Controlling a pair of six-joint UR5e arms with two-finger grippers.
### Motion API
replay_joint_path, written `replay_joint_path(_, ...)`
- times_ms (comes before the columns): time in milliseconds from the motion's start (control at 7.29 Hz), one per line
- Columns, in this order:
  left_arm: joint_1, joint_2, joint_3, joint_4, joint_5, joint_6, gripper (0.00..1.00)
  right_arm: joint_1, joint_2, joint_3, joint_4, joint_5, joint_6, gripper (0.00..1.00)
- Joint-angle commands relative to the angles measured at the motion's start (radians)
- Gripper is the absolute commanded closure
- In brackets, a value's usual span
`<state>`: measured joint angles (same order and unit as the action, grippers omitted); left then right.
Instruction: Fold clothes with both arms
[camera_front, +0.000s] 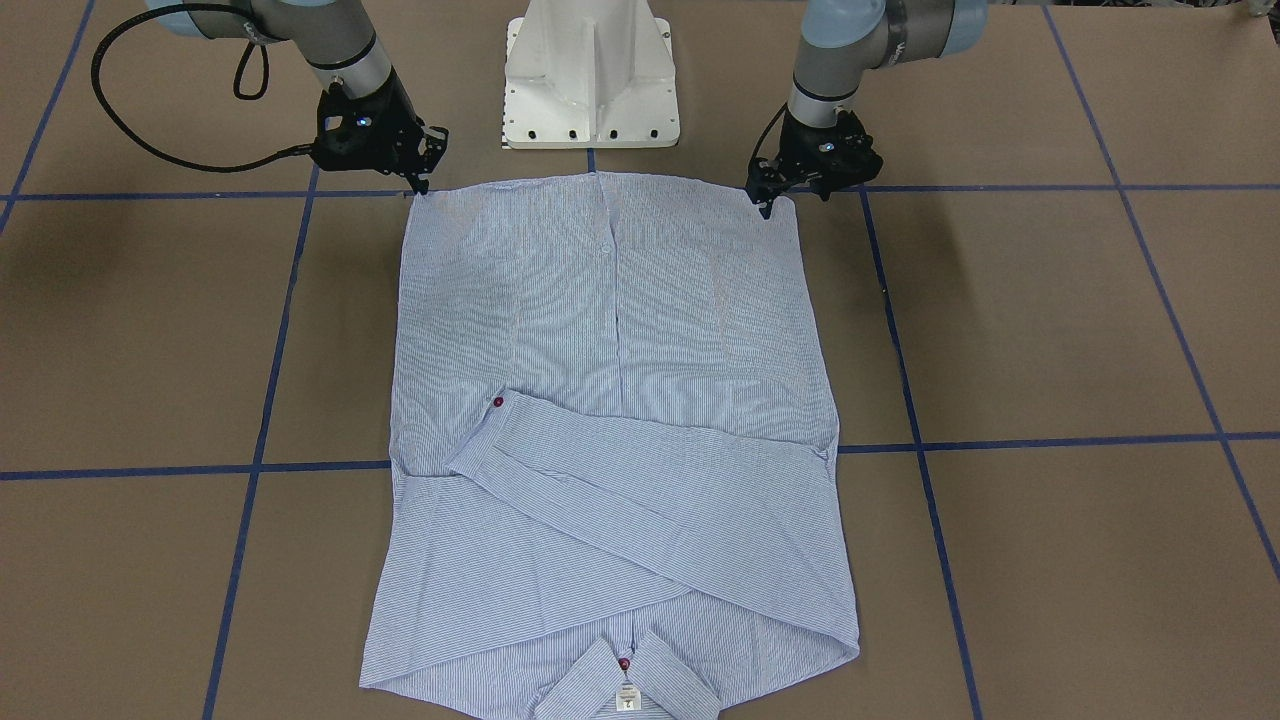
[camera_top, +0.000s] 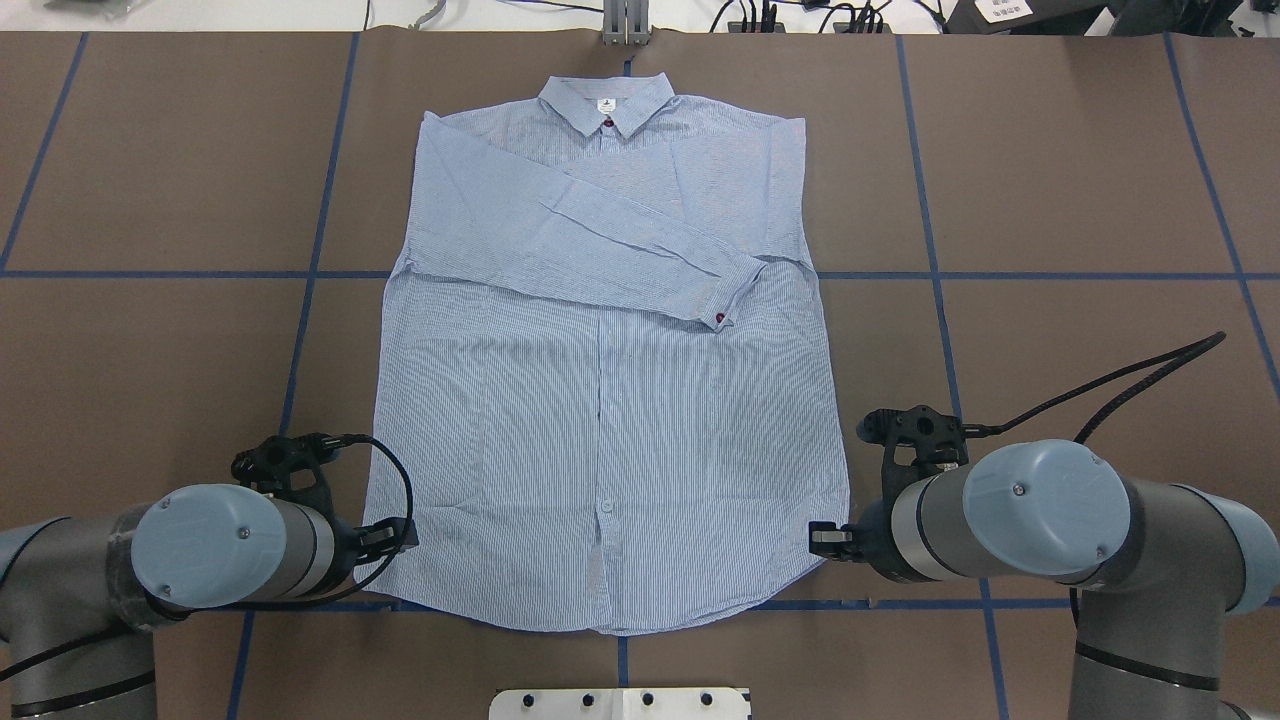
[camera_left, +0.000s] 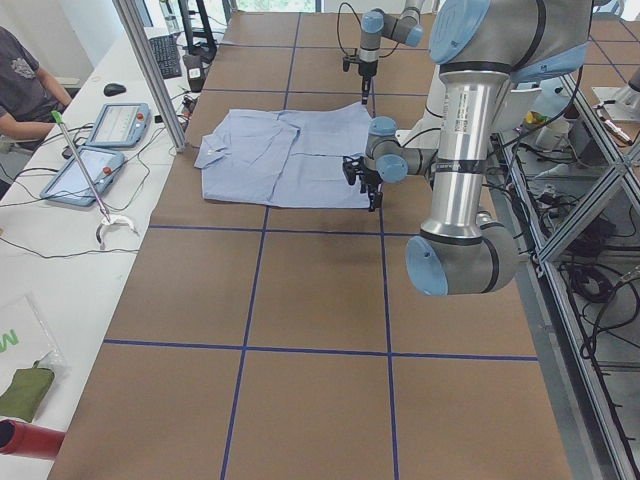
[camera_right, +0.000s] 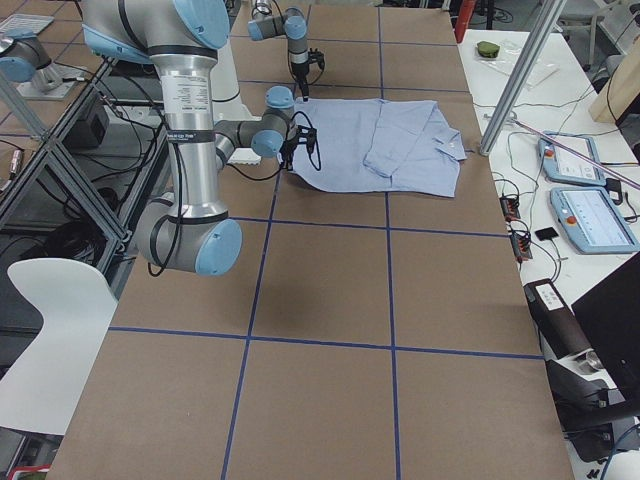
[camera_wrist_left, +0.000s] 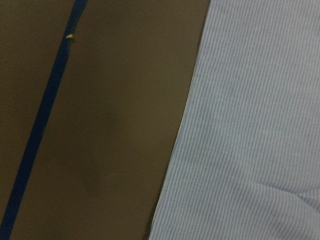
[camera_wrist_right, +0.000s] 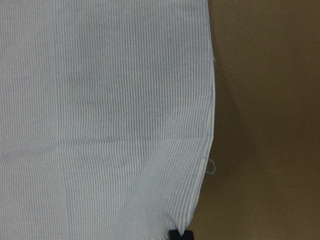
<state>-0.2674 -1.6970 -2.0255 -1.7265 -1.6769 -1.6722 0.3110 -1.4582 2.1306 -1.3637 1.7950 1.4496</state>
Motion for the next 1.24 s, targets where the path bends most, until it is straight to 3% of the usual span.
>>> replay_joint_path(0,0.004,-0.003,0.028,-0.027,0.0,-0.001,0.2,0.003,-0.001,0.0,0.0,0.0,0.0,1.0)
replay_joint_path(412,0.002,-0.003,0.015,-0.025,-0.003,-0.003,0.32,0.011,-0.002,0.0,-0.002,0.001,0.0,1.0)
replay_joint_path(1098,0.004,0.0,0.011,-0.039,-0.007,0.012,0.37,0.019,-0.004,0.002,-0.002,0.001,0.0,1.0)
